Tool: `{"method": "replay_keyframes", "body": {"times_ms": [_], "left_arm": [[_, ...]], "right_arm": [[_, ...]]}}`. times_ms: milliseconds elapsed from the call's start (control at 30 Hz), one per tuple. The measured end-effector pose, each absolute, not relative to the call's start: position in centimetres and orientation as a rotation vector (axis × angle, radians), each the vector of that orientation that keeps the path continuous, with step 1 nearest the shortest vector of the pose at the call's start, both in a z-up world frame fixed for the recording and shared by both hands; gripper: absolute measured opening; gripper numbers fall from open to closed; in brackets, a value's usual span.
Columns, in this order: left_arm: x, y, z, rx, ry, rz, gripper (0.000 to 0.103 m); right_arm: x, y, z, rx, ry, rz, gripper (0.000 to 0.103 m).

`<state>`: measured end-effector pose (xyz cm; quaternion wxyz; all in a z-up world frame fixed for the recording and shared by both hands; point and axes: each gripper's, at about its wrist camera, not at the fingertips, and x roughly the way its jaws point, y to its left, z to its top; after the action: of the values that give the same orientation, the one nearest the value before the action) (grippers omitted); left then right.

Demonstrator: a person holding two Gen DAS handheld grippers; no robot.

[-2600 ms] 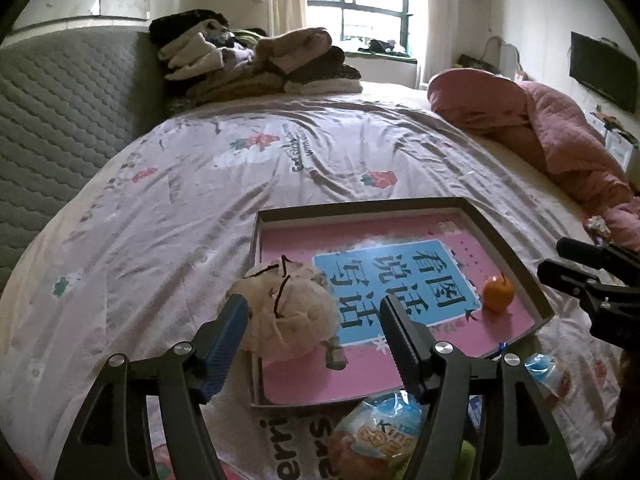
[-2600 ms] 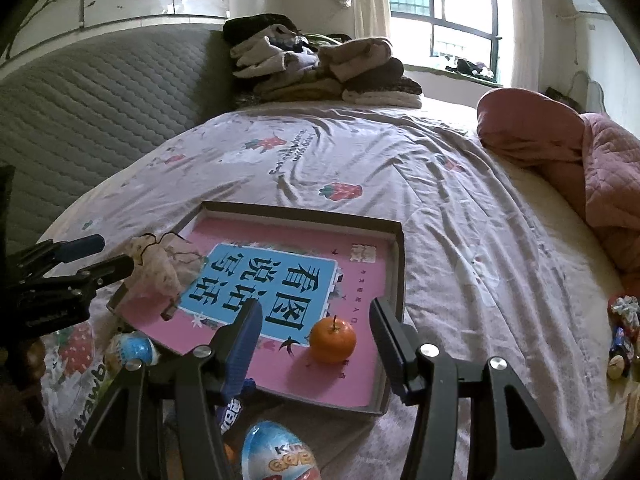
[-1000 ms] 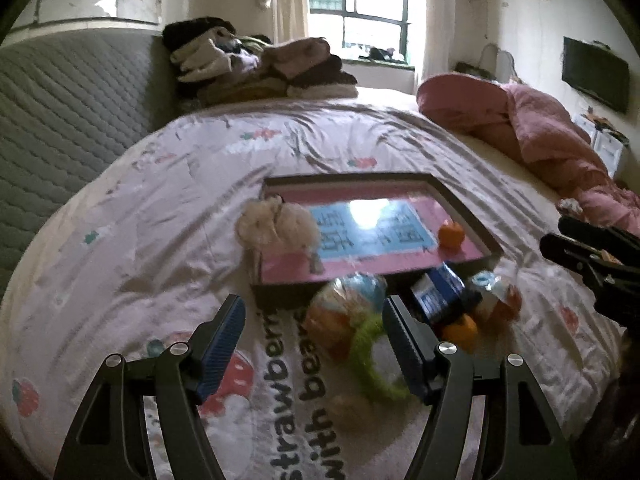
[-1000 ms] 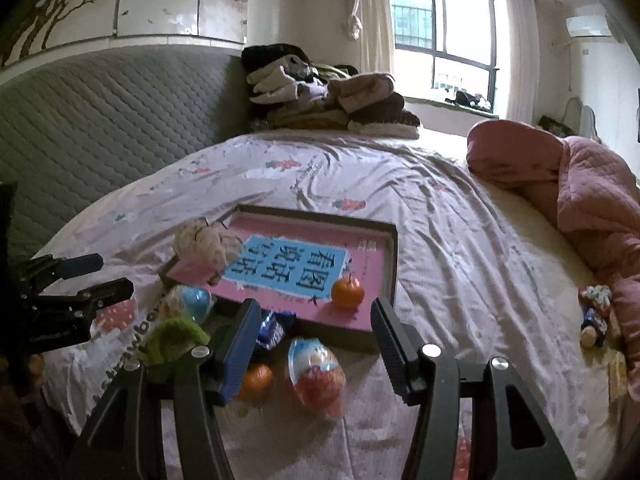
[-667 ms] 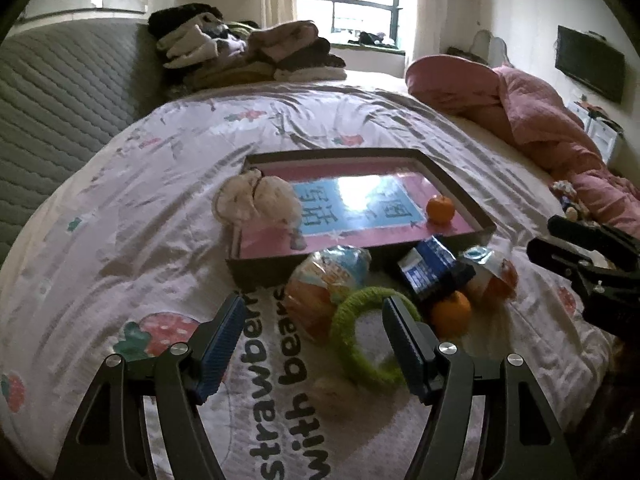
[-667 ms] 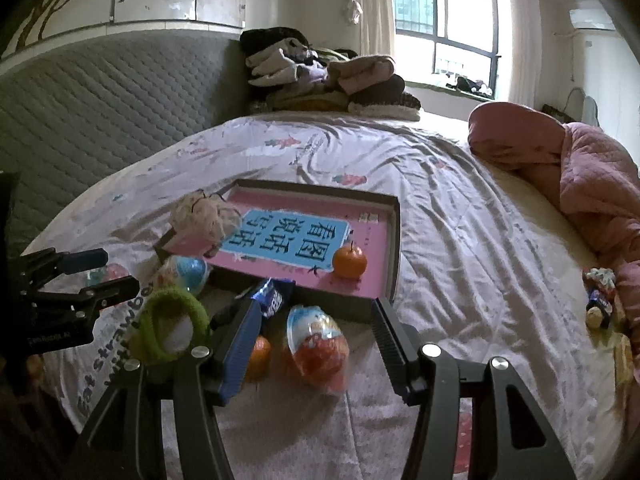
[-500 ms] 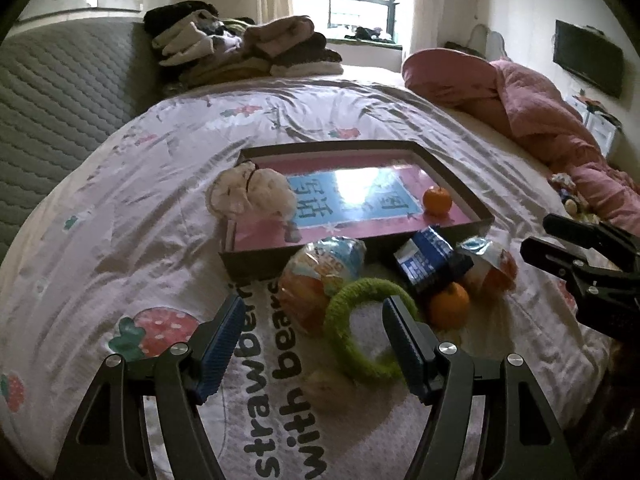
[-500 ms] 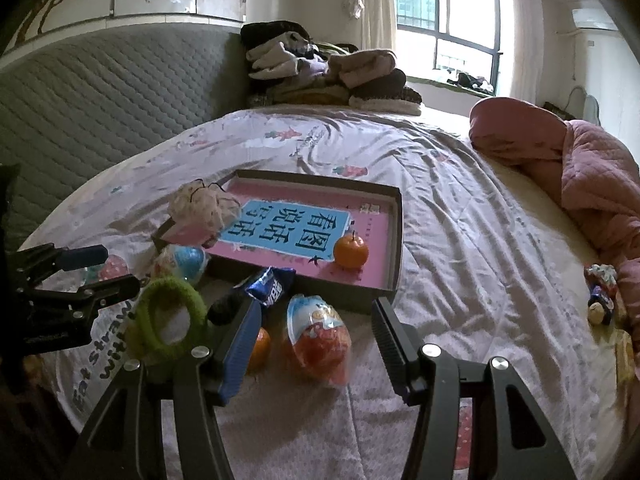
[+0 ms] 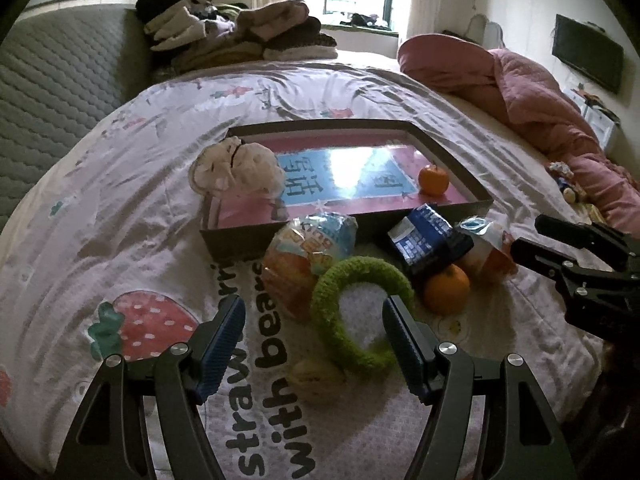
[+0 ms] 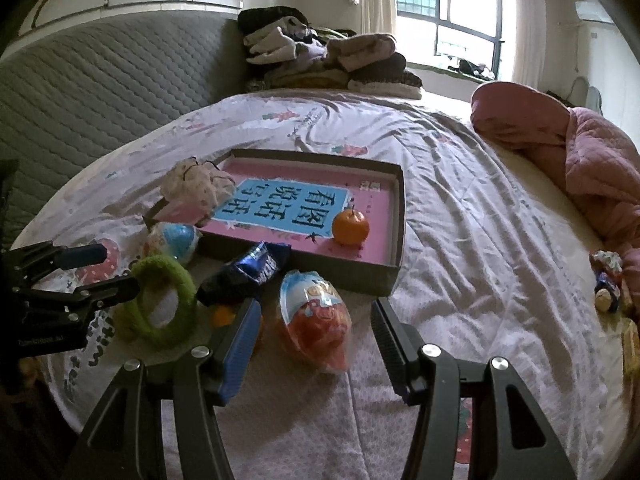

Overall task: Organize objects
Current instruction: 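Withdraw both tools from the tray back toward the remaining items, then close left tool on green fuzzy ring while right tool grasps the Kinder egg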

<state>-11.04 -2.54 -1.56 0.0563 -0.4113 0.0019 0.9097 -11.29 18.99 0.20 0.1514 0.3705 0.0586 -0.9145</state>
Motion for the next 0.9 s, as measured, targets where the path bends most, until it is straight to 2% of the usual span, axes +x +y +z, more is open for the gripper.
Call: {"method": "replay_keyframes", "body": {"times_ms": [900], "left_arm": [[-12.1, -2.2, -3.5, -1.285, -0.017, 2.769, 0.072]], "right_arm": [[-12.3, 19.1, -1.9, 1.111, 0.153, -2.609, 0.057]]}}
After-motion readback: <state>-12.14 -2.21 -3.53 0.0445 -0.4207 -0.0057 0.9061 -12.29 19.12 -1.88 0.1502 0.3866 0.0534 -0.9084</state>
